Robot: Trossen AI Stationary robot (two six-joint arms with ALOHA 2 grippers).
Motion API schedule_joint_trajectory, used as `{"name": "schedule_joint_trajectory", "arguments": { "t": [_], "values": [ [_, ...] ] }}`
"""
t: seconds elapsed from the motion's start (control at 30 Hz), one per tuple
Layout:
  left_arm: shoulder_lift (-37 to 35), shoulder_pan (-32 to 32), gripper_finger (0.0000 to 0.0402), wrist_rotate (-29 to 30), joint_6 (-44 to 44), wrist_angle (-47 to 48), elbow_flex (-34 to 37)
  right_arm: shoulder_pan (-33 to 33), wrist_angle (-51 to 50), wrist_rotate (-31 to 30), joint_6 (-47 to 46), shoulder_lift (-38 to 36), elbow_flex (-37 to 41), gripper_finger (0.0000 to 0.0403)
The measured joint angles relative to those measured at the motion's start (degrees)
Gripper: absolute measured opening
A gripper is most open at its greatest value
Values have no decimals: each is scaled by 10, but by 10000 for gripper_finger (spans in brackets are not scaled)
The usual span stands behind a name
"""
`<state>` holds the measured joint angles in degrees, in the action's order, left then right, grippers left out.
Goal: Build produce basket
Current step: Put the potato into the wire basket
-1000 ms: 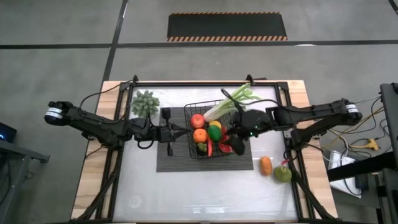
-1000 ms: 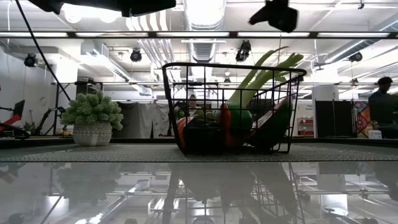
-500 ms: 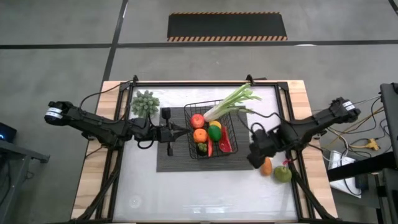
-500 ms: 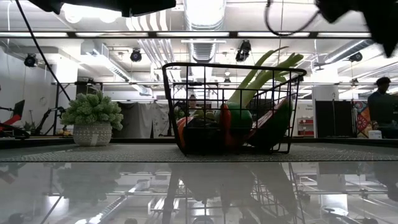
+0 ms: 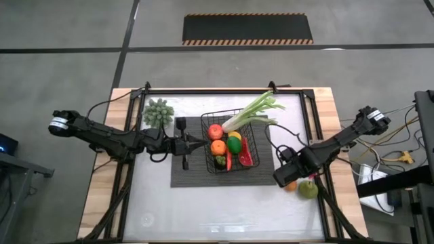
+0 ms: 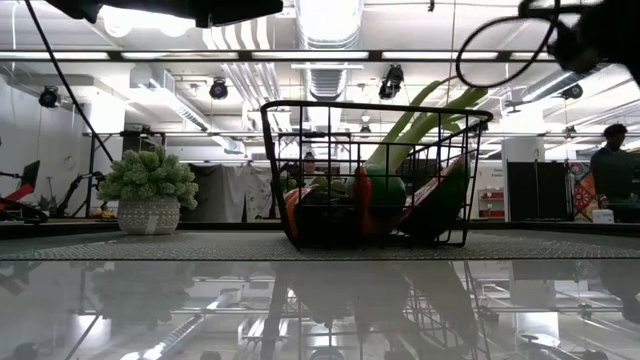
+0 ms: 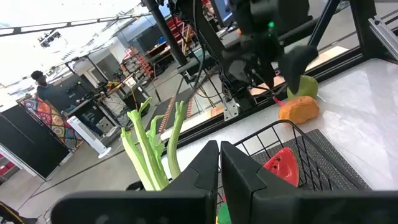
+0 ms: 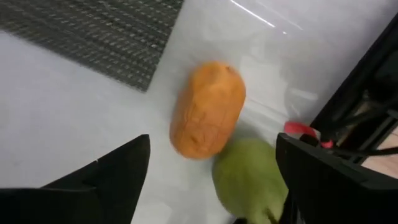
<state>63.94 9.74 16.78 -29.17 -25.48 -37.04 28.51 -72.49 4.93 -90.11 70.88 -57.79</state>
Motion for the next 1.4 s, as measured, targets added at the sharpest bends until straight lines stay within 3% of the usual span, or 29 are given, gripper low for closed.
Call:
{"name": "schedule_joint_trajectory", "arguments": {
  "t": [0.63, 1.17, 1.4],
  "values": [
    [0, 0, 0, 0, -1, 1, 0, 0, 100, 27, 4, 57, 87, 327],
    [0, 0, 0, 0, -1, 4, 1, 0, 136, 26, 11, 66, 91, 325],
    [0, 0, 0, 0, -1, 4, 1, 0, 147, 26, 11, 66, 91, 257]
  ]
}}
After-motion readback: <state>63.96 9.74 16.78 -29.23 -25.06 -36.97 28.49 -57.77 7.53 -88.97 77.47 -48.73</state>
